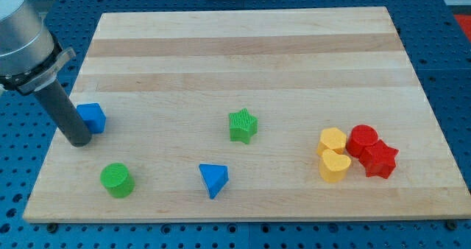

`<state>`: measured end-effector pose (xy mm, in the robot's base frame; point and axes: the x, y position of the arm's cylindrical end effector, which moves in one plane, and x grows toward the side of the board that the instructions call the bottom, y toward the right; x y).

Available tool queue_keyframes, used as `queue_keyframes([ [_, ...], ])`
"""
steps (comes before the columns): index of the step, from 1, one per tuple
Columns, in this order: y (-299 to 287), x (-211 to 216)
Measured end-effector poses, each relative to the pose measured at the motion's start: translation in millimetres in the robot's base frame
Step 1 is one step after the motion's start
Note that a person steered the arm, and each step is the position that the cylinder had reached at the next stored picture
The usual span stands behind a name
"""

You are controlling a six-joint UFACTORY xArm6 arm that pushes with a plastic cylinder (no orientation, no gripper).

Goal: Put the blue cube at the top left of the board

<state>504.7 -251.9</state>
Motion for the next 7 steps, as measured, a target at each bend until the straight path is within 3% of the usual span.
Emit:
queue_keyframes([
  [2,2,0],
  [3,8,-35],
  [6,13,-211],
  [7,22,-245],
])
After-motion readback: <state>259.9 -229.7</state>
